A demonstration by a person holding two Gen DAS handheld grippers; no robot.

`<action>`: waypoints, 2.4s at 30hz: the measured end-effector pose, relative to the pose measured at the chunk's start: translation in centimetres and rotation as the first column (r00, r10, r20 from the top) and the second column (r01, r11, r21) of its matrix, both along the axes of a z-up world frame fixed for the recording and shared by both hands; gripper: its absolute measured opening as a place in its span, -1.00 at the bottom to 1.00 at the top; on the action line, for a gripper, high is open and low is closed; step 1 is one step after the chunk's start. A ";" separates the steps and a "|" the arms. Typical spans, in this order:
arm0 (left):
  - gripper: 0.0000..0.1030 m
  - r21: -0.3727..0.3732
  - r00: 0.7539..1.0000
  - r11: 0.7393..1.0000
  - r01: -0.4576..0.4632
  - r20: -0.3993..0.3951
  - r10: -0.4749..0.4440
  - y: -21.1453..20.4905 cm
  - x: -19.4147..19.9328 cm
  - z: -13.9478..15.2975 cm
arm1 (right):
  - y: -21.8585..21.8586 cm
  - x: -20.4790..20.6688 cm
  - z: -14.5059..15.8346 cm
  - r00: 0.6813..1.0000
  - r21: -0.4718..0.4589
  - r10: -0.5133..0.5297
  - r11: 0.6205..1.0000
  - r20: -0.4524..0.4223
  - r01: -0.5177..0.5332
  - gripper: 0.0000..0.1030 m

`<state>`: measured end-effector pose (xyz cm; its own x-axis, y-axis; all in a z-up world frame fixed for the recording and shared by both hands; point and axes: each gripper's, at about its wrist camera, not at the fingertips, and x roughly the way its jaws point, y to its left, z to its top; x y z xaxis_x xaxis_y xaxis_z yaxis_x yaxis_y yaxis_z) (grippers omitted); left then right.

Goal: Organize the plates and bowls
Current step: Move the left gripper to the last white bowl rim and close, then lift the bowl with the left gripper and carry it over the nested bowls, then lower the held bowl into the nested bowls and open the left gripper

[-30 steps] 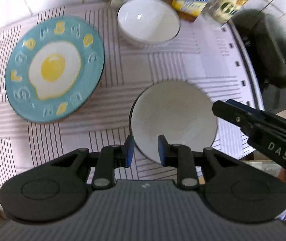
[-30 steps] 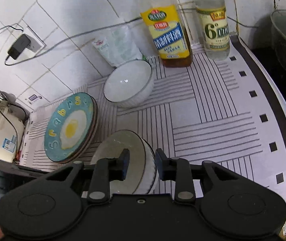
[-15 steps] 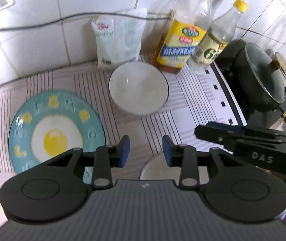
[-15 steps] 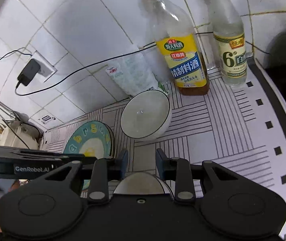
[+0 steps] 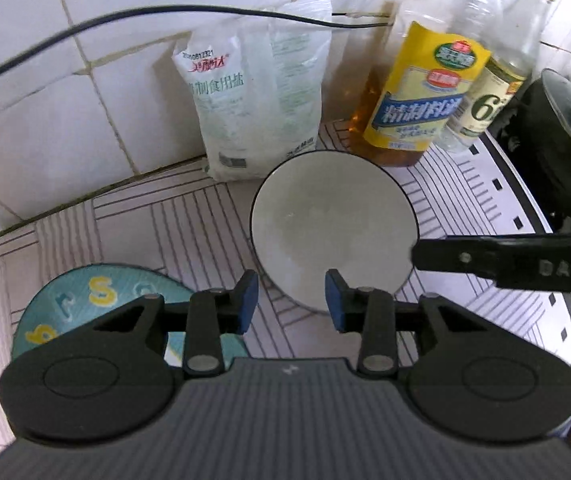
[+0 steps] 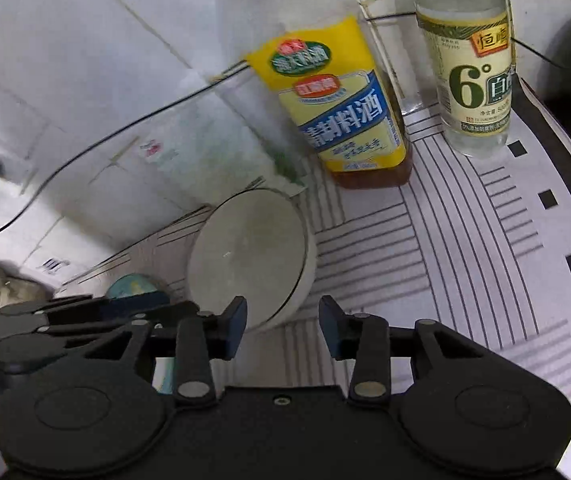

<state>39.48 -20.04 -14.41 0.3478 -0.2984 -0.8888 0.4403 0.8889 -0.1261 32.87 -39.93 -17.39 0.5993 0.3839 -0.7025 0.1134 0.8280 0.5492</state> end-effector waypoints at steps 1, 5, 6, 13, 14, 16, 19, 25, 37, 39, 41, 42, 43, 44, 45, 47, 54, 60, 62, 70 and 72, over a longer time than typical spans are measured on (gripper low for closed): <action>-0.30 -0.003 1.000 1.000 0.003 0.001 -0.003 -0.2 0.3 -0.2 | -0.1 0.7 -0.3 1.000 0.004 -0.004 1.000 0.000 0.004 -0.13; -0.24 0.032 1.000 0.999 0.012 0.023 -0.013 -0.7 1.1 -1.0 | 0.1 2.8 -1.4 1.000 -0.024 0.004 1.000 -0.008 -0.004 -0.13; -0.24 0.032 1.000 0.999 0.010 0.017 -0.010 -0.8 1.3 -1.1 | 0.1 3.2 -1.8 1.000 -0.032 0.001 0.999 -0.014 -0.001 -0.13; -0.26 0.047 0.999 0.998 0.030 -0.045 -0.028 -1.2 1.9 -2.3 | -0.3 3.2 -3.9 0.998 -0.023 -0.057 0.998 -0.032 0.056 -0.52; -0.27 0.033 0.998 0.999 0.037 -0.059 -0.035 -1.2 1.9 -2.6 | -0.4 3.2 -4.1 0.997 -0.022 -0.064 0.998 -0.038 0.063 -0.69; -0.48 0.001 0.996 1.000 0.030 -0.081 -0.030 -1.1 1.7 -2.9 | -0.6 3.2 -4.5 0.996 -0.022 -0.076 0.997 -0.044 0.075 -0.77; -0.59 -0.018 0.993 1.000 -0.020 -0.115 0.018 -1.0 1.8 -3.0 | -1.3 3.2 -5.1 0.993 0.087 -0.111 0.990 -0.049 0.115 -0.86; -0.63 -0.037 0.991 0.998 -0.054 -0.127 0.049 -0.4 0.9 -1.6 | -1.0 2.2 -4.2 0.992 0.105 -0.107 0.988 -0.064 0.113 -0.83; -0.65 -0.059 0.991 0.993 -0.099 -0.090 0.094 0.2 -4.7 5.0 | -0.7 -3.7 1.9 0.996 0.095 -0.081 0.993 0.038 0.077 -0.78; -0.65 -0.067 0.991 0.991 -0.113 -0.085 0.107 0.2 -5.7 6.2 | -0.7 -4.8 2.8 0.995 0.095 -0.076 0.993 0.058 0.070 -0.77; -0.65 -0.079 0.991 0.990 -0.120 -0.073 0.114 0.2 -6.8 7.3 | -0.8 -6.1 3.7 0.994 0.091 -0.070 0.994 0.080 0.063 -0.76; -0.65 -0.083 0.990 0.989 -0.125 -0.072 0.120 0.3 -7.3 7.8 | -0.8 -6.8 4.3 0.994 0.083 -0.065 0.995 0.093 0.058 -0.76; -0.65 -0.089 0.989 0.987 -0.134 -0.070 0.128 0.3 -8.0 8.3 | -0.7 -7.3 4.7 0.993 0.076 -0.061 0.996 0.103 0.053 -0.76; -0.65 -0.095 0.988 0.985 -0.144 -0.069 0.137 0.4 -8.6 8.7 | -0.8 -8.0 5.1 0.992 0.068 -0.054 0.997 0.115 0.046 -0.76; -0.65 -0.100 0.987 0.983 -0.153 -0.070 0.147 0.5 -9.2 9.1 | -0.7 -8.5 5.5 0.991 0.061 -0.047 0.997 0.126 0.040 -0.76; -0.65 -0.110 0.985 0.980 -0.168 -0.067 0.162 0.6 -10.4 9.5 | -0.6 -9.8 6.1 0.988 0.044 -0.034 0.999 0.148 0.028 -0.76; -0.65 -0.091 0.974 0.972 -0.218 -0.080 0.211 1.1 -14.2 8.7 | 0.3 -13.3 5.7 0.984 0.003 0.002 1.000 0.178 -0.002 -0.76; -0.65 -0.060 0.965 0.968 -0.243 -0.110 0.236 1.1 -16.5 7.4 | 1.2 -15.1 4.9 0.980 -0.061 0.055 0.997 0.193 -0.043 -0.76; -0.65 -0.045 0.962 0.967 -0.252 -0.124 0.245 1.0 -17.0 6.8 | 1.6 -15.6 4.7 0.977 -0.094 0.070 0.994 0.202 -0.051 -0.76; -0.65 0.016 0.937 0.960 -0.280 -0.213 0.277 0.7 -16.9 3.0 | 3.3 -15.3 2.9 0.961 -0.258 0.181 0.958 0.208 -0.124 -0.77; -0.65 0.018 0.924 0.957 -0.290 -0.255 0.285 0.8 -16.8 2.2 | 3.4 -14.8 2.2 0.964 -0.265 0.190 0.954 0.184 -0.138 -0.77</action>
<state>22.68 -19.27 -12.21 0.1866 -0.2376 -0.9533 0.1177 0.9687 -0.2184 18.04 -36.49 -15.18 0.6837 0.3189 -0.6565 -0.1287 0.9381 0.3216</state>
